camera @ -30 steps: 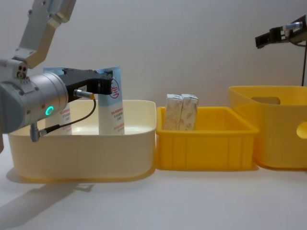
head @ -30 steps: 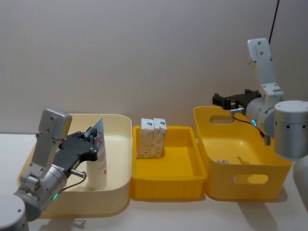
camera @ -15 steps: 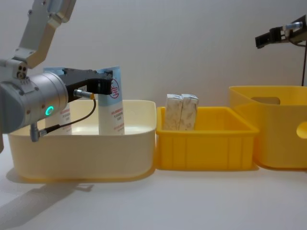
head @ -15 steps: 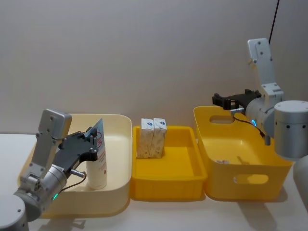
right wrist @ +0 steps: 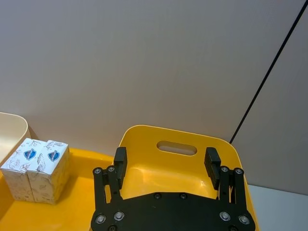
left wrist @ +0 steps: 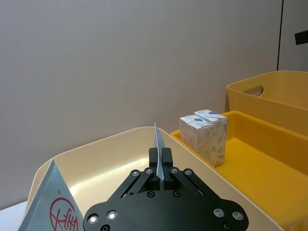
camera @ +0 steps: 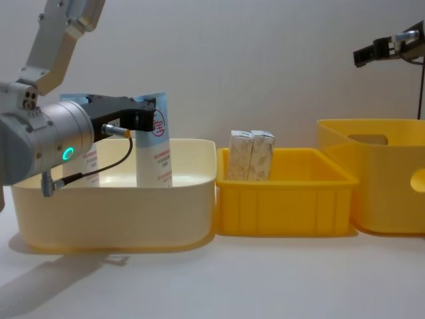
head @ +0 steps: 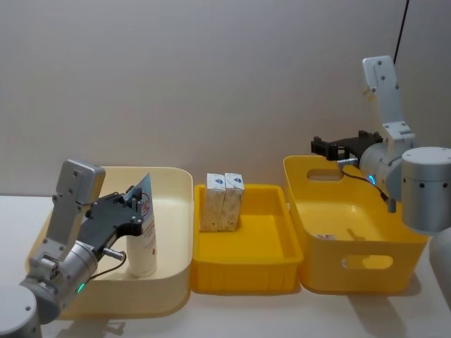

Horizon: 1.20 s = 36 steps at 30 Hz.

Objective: Bimanual collaborative sorting of washing and personal care products

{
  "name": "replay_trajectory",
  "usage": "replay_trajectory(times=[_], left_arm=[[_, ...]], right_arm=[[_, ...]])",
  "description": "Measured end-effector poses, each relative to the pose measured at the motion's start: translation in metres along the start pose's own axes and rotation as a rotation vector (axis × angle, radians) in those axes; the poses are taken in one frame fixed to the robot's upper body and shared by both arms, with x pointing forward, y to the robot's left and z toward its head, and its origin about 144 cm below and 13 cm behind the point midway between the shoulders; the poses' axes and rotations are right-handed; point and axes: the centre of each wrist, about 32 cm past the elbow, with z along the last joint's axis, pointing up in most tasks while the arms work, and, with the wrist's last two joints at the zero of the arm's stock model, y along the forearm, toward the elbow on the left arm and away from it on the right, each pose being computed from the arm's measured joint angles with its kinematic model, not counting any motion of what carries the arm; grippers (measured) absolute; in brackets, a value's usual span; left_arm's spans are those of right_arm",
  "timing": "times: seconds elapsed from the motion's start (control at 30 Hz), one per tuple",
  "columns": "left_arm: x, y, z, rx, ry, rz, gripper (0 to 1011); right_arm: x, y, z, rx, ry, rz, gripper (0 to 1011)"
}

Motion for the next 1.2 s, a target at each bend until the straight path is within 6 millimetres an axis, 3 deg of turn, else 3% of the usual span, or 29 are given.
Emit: replay_trajectory(times=[0.5,1.2], left_arm=[[0.009,-0.002,0.013,-0.087,-0.091,-0.004,35],[0.031,-0.022,0.078,-0.329,-0.168,-0.020,34]], right_arm=[[0.000,0.000,0.000,0.000,0.000,0.000,1001],[-0.001,0.000,-0.001,0.001,-0.007,0.026,1001]])
